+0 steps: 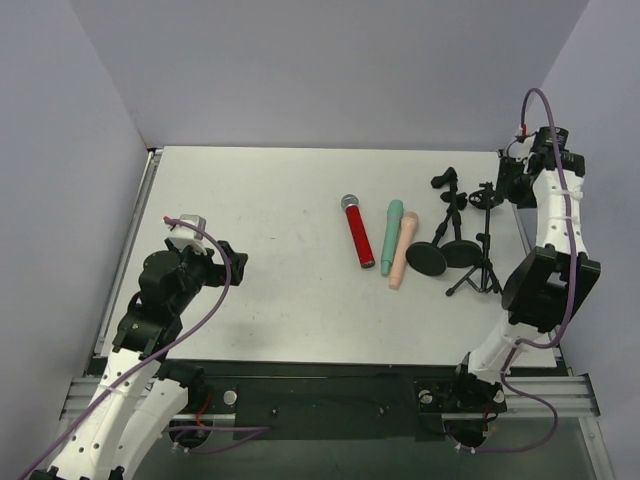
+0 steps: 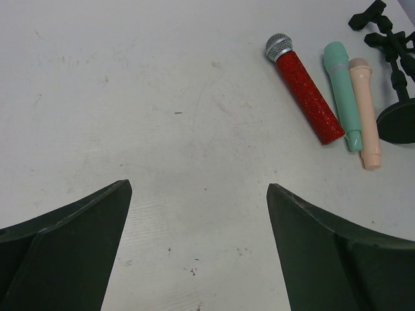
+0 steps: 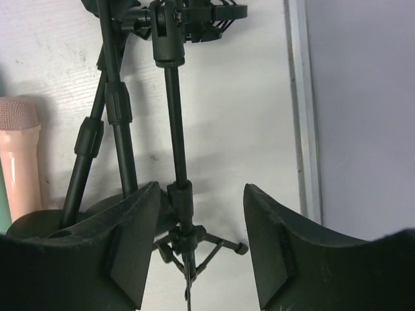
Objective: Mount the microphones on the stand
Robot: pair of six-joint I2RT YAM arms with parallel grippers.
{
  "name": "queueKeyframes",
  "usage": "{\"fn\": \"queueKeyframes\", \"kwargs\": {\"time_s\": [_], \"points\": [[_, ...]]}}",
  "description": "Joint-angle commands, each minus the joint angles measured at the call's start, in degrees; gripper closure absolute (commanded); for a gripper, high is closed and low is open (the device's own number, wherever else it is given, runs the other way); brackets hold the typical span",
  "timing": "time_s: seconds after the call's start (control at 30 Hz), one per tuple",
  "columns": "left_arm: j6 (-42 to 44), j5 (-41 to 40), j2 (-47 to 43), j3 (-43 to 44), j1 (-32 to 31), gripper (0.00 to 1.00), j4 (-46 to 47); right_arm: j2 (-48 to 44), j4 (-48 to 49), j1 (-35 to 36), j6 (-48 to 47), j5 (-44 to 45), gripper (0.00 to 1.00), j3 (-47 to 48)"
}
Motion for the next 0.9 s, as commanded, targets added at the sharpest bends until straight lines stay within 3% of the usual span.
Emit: {"fn": "queueKeyframes", "kwargs": {"time_s": [0.0, 0.3, 0.6, 0.67, 0.87], "points": [[0.2, 1.1, -0.5, 0.5, 0.3, 0.03, 1.1, 8.7, -7.0, 1.0, -2.1, -0.3, 0.52, 5.8], [0.3, 1.1, 0.2, 0.6, 0.4, 0.03, 1.1, 17.9, -8.7, 1.0, -1.8, -3.3, 0.53, 10.9], [0.5, 0.8, 0.5, 0.6, 0.5, 0.03, 1.1, 18.1, -9.0, 0.9, -3.3, -3.5, 0.94, 12.1], [0.5, 1.1, 0.7, 0.7, 0.5, 0.03, 1.1, 16.1, -8.4, 0.9, -3.8, -3.6, 0.99, 11.4], [0.5, 1.2, 0.1, 0.4, 0.4, 0.03, 1.2, 9.4, -6.8, 0.4, -5.8, -1.7, 1.00, 10.3]]}}
